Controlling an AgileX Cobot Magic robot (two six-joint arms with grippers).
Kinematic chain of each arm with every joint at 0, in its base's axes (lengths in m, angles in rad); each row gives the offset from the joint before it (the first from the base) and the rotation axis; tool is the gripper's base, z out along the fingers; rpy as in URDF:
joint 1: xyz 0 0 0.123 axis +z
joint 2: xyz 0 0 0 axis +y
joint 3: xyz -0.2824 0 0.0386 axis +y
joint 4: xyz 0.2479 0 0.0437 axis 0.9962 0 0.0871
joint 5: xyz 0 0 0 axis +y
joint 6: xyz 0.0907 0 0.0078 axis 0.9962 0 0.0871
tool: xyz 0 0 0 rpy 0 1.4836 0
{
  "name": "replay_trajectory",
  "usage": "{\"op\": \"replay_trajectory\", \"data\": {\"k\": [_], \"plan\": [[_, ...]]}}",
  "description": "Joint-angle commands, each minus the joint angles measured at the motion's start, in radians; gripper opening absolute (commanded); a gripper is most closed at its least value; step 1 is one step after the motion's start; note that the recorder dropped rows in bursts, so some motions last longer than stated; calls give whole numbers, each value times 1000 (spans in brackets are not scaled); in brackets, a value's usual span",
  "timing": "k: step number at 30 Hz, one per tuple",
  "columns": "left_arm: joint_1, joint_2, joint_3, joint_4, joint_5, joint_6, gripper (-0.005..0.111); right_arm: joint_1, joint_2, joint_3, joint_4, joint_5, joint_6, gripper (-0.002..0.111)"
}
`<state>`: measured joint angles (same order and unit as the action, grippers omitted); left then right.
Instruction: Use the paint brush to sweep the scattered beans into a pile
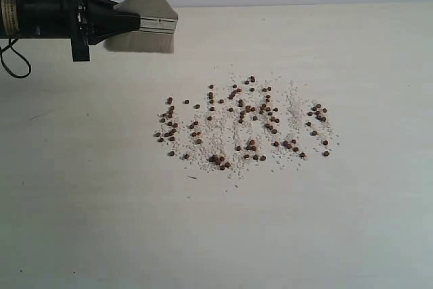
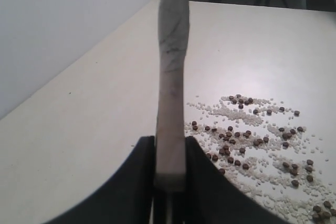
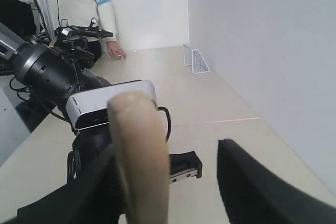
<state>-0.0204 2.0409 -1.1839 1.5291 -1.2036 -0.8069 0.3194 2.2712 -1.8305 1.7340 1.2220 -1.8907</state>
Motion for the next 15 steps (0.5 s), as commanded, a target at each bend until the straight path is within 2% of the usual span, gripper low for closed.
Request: {"op": "replay_trajectory", "data": {"k": [1, 6, 8, 10, 15], "plan": [[-4, -2, 3, -14, -17, 16, 0, 0, -1, -23, 10, -1, 10, 51], [-4, -2, 3, -21, -17, 16, 0, 0, -1, -24, 10, -1, 21, 51], [-4, -2, 3, -21, -17, 16, 0, 0, -1, -24, 10, -1, 21, 47], [-4, -2, 3, -21, -17, 18, 0, 0, -1, -24, 10, -1, 21, 37], [-4, -2, 3, -21, -17, 20, 0, 0, -1, -24, 10, -1, 10, 3]]}}
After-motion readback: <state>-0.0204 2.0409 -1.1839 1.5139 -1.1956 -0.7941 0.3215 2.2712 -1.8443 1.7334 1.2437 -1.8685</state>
